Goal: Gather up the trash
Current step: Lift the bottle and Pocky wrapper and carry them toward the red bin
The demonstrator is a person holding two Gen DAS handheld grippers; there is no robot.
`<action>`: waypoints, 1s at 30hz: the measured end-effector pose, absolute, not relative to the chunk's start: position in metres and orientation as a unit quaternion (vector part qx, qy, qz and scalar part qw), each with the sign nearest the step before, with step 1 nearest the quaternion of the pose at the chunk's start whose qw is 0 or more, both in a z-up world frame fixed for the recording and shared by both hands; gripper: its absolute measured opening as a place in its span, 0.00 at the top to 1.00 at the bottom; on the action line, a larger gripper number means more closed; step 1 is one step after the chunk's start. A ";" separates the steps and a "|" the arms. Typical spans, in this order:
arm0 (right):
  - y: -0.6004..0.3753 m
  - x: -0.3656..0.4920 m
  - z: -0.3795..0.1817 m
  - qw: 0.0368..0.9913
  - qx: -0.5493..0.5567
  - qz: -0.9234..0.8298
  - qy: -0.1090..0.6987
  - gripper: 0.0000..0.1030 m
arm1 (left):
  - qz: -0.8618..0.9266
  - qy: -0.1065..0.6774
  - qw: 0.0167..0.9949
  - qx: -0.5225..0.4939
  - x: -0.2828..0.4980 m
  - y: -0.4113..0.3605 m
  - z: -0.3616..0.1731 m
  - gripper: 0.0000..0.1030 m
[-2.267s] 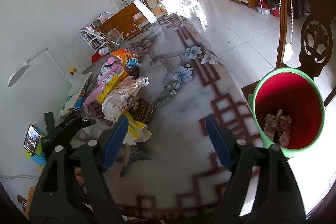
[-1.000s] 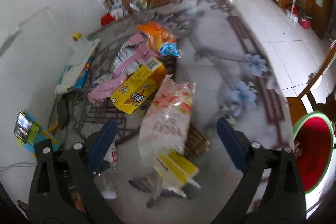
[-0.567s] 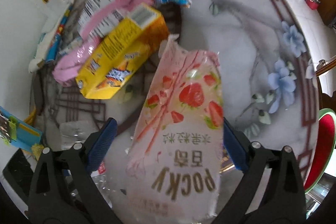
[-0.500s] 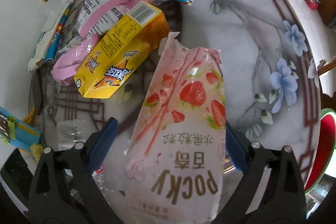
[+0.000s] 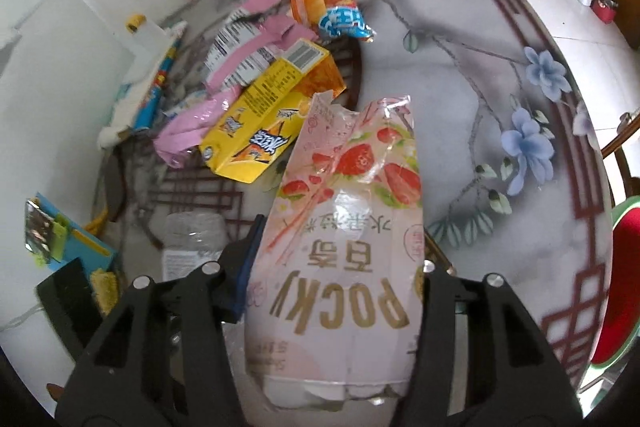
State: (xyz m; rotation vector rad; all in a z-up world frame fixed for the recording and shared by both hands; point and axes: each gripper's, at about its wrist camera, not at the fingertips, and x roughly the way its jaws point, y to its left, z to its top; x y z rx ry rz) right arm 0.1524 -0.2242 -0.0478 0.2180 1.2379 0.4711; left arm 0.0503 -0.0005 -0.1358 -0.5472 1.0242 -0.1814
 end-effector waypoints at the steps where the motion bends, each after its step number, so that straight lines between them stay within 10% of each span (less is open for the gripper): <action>1: -0.227 0.149 -0.044 0.784 0.106 0.221 0.570 0.52 | -0.086 0.483 0.833 -0.257 0.049 -0.001 -0.136 0.44; 30: -0.299 0.039 -0.025 0.829 0.184 0.221 0.479 0.52 | -0.087 0.399 0.890 -0.201 0.028 -0.011 -0.098 0.47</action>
